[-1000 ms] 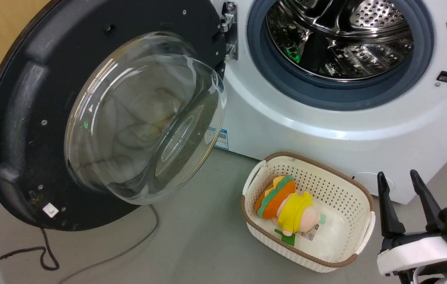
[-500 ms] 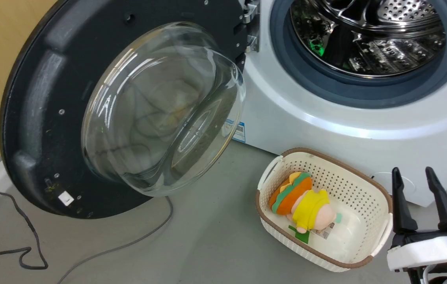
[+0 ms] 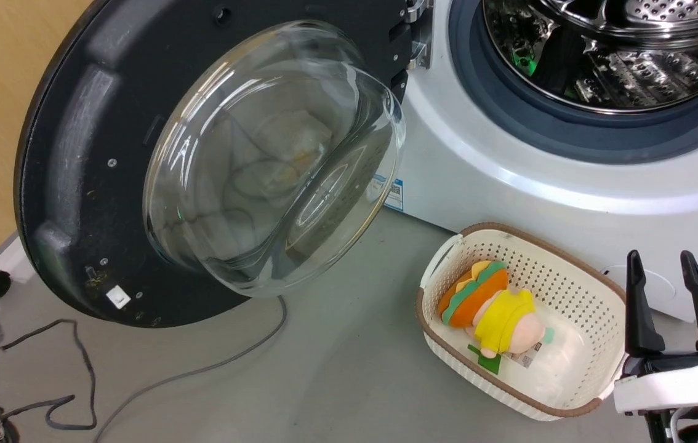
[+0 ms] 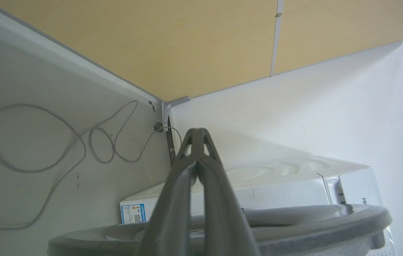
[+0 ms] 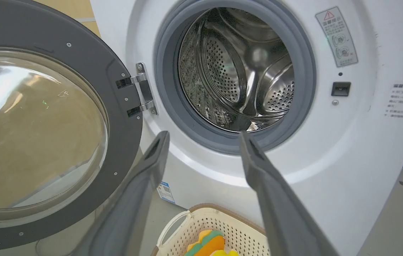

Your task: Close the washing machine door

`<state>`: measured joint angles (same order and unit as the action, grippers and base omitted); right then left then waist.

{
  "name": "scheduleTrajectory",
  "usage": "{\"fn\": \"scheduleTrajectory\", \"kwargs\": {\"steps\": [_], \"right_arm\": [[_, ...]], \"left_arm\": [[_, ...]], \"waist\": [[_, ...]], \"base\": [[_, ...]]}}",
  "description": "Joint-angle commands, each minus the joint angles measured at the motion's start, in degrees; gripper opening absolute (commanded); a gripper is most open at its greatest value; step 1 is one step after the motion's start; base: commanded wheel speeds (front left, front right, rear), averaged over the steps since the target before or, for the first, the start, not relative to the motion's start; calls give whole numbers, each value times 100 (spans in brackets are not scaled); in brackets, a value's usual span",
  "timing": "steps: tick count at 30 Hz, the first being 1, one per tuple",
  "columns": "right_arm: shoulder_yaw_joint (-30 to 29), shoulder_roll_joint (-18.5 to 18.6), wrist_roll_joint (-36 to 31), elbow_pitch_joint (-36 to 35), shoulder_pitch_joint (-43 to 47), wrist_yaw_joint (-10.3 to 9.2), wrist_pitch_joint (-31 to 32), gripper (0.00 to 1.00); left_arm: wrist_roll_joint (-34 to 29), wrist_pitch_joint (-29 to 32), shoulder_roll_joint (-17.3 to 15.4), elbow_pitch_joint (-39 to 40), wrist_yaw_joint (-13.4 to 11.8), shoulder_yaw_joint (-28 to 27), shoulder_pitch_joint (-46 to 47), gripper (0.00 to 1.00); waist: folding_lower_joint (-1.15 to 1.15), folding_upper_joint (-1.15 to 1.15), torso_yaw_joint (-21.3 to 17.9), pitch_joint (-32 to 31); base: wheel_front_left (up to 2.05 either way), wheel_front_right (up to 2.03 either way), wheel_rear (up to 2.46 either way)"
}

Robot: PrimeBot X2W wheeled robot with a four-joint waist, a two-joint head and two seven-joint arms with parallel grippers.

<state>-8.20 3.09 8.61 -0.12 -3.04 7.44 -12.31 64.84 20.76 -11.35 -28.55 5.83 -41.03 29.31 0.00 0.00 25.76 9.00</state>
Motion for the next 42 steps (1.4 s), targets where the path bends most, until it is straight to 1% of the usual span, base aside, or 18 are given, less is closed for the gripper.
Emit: {"fn": "scheduleTrajectory", "kwargs": {"steps": [1,6,13,18,19,24,28,33,38,42], "right_arm": [[-20,-19,37,-21,-96,4,-58,100],[-26,-19,57,-25,-146,4,-118,100],[-103,-21,116,-18,-154,4,-201,100],[-133,-21,190,-5,-158,4,-260,100],[-147,-22,201,-5,-155,5,-269,100],[-198,-22,213,1,-124,5,-269,100],[-256,-22,228,4,-114,5,-269,100],[-277,-22,235,16,-118,5,-269,100],[-249,-22,258,16,-124,5,-269,100],[-215,-22,287,33,-135,5,-269,100]], "left_arm": [[197,111,24,-10,52,-15,142,0],[600,506,170,90,85,201,72,0],[1114,1084,328,278,129,661,-166,0],[1824,1673,454,615,161,847,-436,0],[1871,1805,456,726,165,935,-546,0],[1888,2185,562,1385,165,1506,-1155,0],[1841,2525,635,2051,165,2185,-1648,0],[1855,2683,711,2795,166,2945,-2101,0],[1808,2753,739,3309,166,3724,-2359,0],[1688,2580,767,3428,166,4354,-2425,0]], "waist": [[0,0,13,28],[0,0,39,108],[0,0,149,183],[0,0,230,186],[0,0,247,181],[0,0,288,126],[0,0,335,73],[0,0,328,-17],[0,0,167,-88],[0,0,-110,-109]], "base": [[0,0,0],[0,0,0],[0,0,0],[0,0,0],[0,0,0],[0,0,0],[0,0,0],[0,0,0],[0,0,0],[0,0,0]]}}
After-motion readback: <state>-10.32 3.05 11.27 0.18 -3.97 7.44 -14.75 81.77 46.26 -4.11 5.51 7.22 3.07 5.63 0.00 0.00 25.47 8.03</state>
